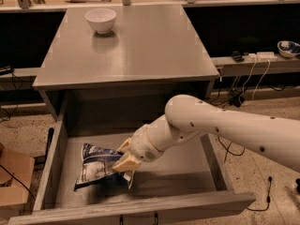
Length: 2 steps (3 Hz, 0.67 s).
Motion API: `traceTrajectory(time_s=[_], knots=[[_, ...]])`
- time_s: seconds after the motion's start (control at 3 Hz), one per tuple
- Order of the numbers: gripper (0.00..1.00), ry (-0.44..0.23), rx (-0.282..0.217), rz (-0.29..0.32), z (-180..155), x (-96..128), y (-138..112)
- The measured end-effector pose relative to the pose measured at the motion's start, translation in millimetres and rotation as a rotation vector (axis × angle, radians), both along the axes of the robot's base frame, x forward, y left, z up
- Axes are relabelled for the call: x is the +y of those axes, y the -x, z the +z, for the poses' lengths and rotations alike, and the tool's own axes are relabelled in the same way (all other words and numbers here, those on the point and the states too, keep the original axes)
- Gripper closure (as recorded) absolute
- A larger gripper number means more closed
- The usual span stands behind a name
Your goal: Pick blue chip bag from top drawer and place on counter
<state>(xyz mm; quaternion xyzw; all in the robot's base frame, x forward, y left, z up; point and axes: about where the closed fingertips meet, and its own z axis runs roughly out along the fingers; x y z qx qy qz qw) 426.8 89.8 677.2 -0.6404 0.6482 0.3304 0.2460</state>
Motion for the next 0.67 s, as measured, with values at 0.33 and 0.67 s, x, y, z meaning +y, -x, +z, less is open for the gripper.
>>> traceTrajectory(time_s=[0.33,0.67], knots=[[1.0,-0.027,-0.106,-0.071,59.5,-33.9,-20.0],[1.0,-0.019,-0.206,-0.112,113.0,-65.8,-43.6]])
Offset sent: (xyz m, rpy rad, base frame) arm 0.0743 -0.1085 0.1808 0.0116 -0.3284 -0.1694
